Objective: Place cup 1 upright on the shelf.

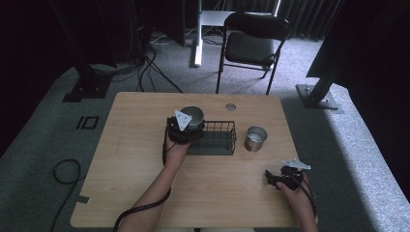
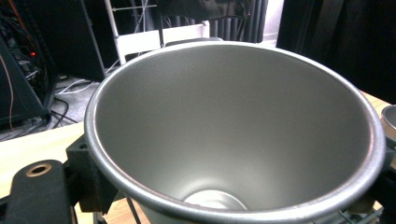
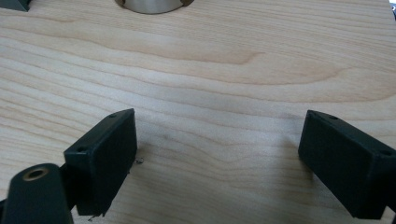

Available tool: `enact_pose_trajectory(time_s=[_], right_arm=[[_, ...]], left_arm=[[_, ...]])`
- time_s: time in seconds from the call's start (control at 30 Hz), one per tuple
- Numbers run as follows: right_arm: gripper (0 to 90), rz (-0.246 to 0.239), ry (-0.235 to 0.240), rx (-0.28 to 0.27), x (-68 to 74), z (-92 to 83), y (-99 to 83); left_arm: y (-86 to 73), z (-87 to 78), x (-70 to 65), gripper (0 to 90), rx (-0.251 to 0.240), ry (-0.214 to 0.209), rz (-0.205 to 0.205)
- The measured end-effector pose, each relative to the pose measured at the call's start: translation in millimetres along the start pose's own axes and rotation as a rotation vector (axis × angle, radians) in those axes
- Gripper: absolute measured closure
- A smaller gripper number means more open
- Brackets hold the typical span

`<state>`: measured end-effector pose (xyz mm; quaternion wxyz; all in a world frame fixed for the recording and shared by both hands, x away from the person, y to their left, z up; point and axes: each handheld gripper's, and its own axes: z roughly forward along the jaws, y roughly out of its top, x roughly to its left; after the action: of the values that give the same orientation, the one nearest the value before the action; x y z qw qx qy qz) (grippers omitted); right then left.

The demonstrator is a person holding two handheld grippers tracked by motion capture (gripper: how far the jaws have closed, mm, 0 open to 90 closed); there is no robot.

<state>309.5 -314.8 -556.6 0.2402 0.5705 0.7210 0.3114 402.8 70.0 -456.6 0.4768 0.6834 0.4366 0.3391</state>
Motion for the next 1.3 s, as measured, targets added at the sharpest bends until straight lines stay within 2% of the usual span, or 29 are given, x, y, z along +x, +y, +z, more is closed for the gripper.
enact_pose_trajectory(time_s=[0.17,0.67,0.7,0.77,0.97,1.13,1.3], right_arm=[[11.2,0.0,0.0,0.0,0.0,0.0,0.0],[11.2,0.0,0.0,0.0,0.0,0.0,0.0],[11.2,0.0,0.0,0.0,0.0,0.0,0.0],[11.2,0.0,0.0,0.0,0.0,0.0,0.0],[11.2,0.0,0.0,0.0,0.0,0.0,0.0],[11.2,0.0,0.0,0.0,0.0,0.0,0.0],[11.3,0.0,0.0,0.0,0.0,-0.1,-0.1]], left_arm=[[-5.1,3.4,-2.7,14.8,0.013,-0.004,-0.015],[-15.0,12.1,-6.8,14.7,0.038,-0.016,-0.017],[-16.7,14.0,-7.6,14.7,0.055,-0.024,-0.022],[-18.3,15.1,-9.4,14.8,0.053,-0.016,-0.007],[-20.0,15.1,-10.5,14.7,0.042,-0.012,-0.012],[-19.9,15.2,-9.2,14.6,0.044,-0.021,-0.01],[-17.9,15.1,-7.0,12.9,0.061,-0.044,-0.027]])
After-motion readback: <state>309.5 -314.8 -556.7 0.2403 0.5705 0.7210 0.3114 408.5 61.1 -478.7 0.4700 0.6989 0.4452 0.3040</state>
